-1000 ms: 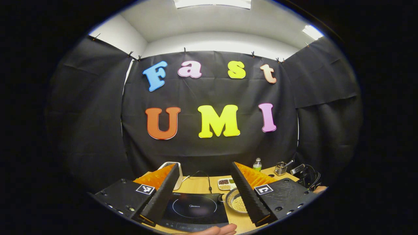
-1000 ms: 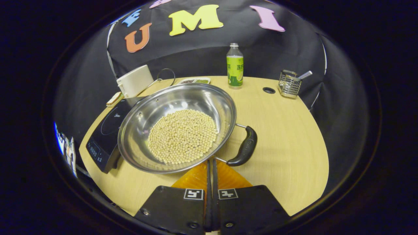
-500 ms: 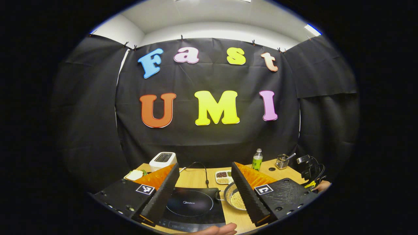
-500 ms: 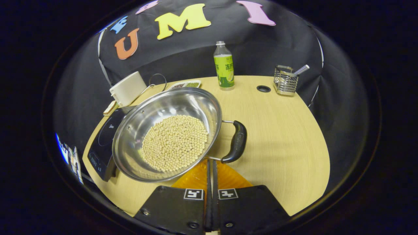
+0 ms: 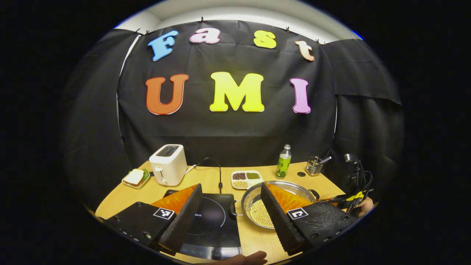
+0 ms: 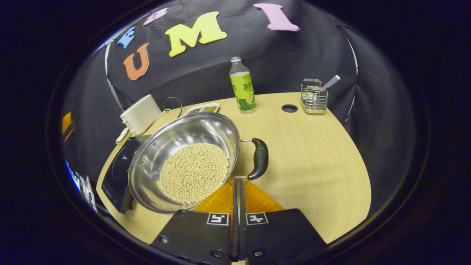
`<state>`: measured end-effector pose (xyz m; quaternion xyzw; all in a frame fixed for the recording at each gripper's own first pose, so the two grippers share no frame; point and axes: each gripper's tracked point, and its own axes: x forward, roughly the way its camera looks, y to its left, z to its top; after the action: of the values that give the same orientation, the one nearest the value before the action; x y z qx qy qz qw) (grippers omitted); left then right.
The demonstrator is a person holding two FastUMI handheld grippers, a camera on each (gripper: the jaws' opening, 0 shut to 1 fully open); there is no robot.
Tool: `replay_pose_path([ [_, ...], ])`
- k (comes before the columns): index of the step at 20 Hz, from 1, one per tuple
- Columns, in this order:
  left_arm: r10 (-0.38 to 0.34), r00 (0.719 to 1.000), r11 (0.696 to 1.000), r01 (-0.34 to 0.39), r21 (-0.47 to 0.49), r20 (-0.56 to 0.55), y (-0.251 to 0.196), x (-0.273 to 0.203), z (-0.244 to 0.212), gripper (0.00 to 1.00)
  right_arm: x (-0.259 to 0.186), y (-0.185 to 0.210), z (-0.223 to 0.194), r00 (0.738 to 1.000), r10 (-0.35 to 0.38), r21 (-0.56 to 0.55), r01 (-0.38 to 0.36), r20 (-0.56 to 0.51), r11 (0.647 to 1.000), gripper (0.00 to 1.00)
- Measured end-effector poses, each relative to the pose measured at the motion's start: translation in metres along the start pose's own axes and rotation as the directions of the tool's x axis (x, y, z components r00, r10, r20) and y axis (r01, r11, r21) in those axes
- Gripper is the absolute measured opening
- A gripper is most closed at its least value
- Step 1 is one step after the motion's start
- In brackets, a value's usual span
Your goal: First push the handle of the pot to place it horizontally, then grasp the pot with both hands and set it on the induction cooktop.
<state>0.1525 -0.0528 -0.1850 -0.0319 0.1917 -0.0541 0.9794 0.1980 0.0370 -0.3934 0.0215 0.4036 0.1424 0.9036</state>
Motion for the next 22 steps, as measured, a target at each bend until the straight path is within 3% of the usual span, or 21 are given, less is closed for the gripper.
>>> replay_pose_path([
  [1, -0.011, 0.999, 1.0, 0.01, -0.014, -0.032, -0.002, 0.007, -0.011, 0.95, -0.006, -0.002, 0.005, 1.0, -0.009, -0.009, 0.009, 0.024, 1.0, 0.04],
  [2, -0.02, 0.998, 0.999, 0.019, -0.026, -0.067, -0.003, 0.014, -0.022, 0.85, -0.012, -0.005, 0.009, 0.999, -0.024, -0.015, 0.024, 0.049, 1.0, 0.04],
  [3, -0.032, 0.995, 0.999, 0.028, -0.037, -0.097, -0.005, 0.021, -0.031, 0.95, -0.017, -0.007, 0.012, 0.997, -0.037, -0.022, 0.039, 0.07, 0.999, 0.07],
  [6, -0.062, 0.99, 0.997, 0.055, -0.051, -0.13, -0.007, 0.039, -0.045, 0.95, -0.031, -0.003, 0.022, 0.992, -0.04, -0.049, 0.046, 0.116, 0.998, 0.19],
  [7, -0.065, 0.987, 0.997, 0.057, -0.056, -0.148, -0.007, 0.044, -0.052, 0.95, -0.034, -0.004, 0.025, 0.991, -0.045, -0.058, 0.053, 0.129, 0.997, 0.4],
  [8, -0.066, 0.984, 0.997, 0.058, -0.057, -0.165, -0.008, 0.05, -0.06, 0.95, -0.037, -0.007, 0.029, 0.988, -0.063, -0.062, 0.072, 0.143, 0.995, 0.49],
  [9, -0.066, 0.982, 0.997, 0.057, -0.054, -0.178, -0.007, 0.055, -0.064, 0.95, -0.037, -0.011, 0.032, 0.985, -0.085, -0.068, 0.096, 0.153, 0.993, 0.66],
  [11, -0.062, 0.976, 0.998, 0.054, -0.045, -0.21, -0.008, 0.065, -0.077, 0.95, -0.036, -0.013, 0.037, 0.979, -0.113, -0.068, 0.126, 0.168, 0.99, 0.8],
  [17, -0.076, 0.946, 0.997, 0.073, -0.021, -0.316, -0.017, 0.098, -0.12, 0.95, -0.007, -0.007, 0.045, 0.98, -0.12, -0.054, 0.13, 0.16, 0.99, 0.81],
  [22, -0.061, 0.926, 0.998, 0.054, -0.027, -0.372, -0.012, 0.126, -0.142, 0.94, 0.03, -0.019, 0.049, 0.974, -0.175, -0.041, 0.182, 0.144, 0.982, 0.82],
])
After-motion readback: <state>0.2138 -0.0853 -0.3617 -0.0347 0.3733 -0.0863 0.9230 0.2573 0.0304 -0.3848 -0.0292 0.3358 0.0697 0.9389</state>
